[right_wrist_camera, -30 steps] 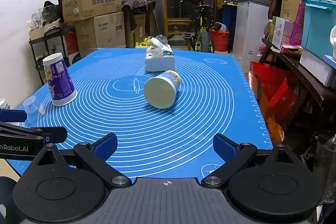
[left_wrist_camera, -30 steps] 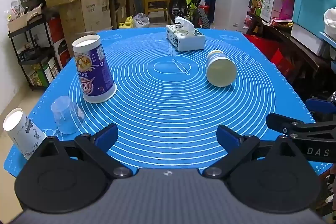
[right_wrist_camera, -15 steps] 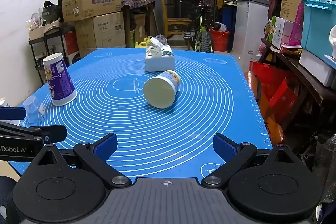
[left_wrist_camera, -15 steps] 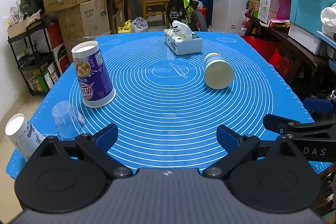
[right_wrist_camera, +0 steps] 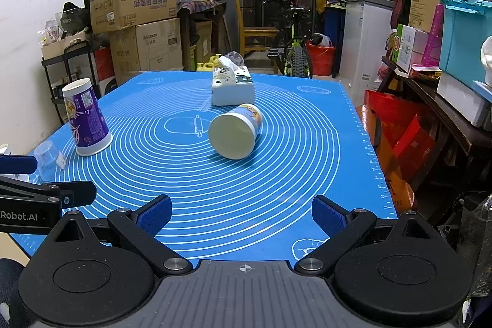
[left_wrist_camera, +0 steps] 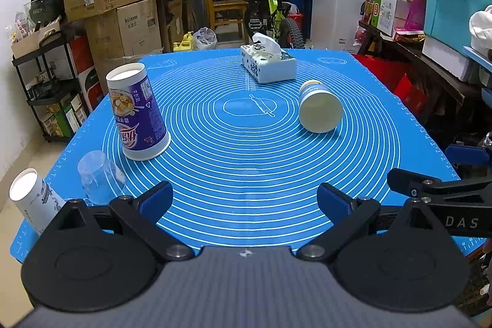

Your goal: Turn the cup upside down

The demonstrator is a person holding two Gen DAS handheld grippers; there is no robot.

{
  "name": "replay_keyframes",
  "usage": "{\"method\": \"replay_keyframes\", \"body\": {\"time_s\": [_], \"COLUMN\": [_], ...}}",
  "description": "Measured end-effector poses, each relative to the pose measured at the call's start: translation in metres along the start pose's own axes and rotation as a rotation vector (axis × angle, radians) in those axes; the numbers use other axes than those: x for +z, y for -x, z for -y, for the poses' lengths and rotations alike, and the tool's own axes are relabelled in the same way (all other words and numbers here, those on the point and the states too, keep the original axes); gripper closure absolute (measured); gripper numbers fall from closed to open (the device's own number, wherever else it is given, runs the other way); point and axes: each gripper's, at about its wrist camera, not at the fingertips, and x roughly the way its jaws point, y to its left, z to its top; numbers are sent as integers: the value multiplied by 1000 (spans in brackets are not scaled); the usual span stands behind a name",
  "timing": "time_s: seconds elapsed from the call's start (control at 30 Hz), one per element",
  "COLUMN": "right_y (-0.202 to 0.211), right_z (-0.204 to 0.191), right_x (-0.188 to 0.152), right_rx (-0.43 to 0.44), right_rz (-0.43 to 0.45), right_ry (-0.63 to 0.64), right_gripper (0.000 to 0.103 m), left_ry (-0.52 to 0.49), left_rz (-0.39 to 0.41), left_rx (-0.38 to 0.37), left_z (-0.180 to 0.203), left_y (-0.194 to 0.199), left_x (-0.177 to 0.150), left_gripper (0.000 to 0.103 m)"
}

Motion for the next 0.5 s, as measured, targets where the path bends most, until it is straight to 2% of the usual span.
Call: {"method": "replay_keyframes", "body": {"time_s": [0.5], "right_y": [0], "right_z": [0], "right_x": [0], "right_rx": [0], "right_rz": [0], "right_ry": [0], "right_gripper": [6], "left_ry": [8], "left_rz": [1], "left_rx": [0], "left_z": [1], "left_y": [2], "left_x": [0], "left_gripper": [4]}}
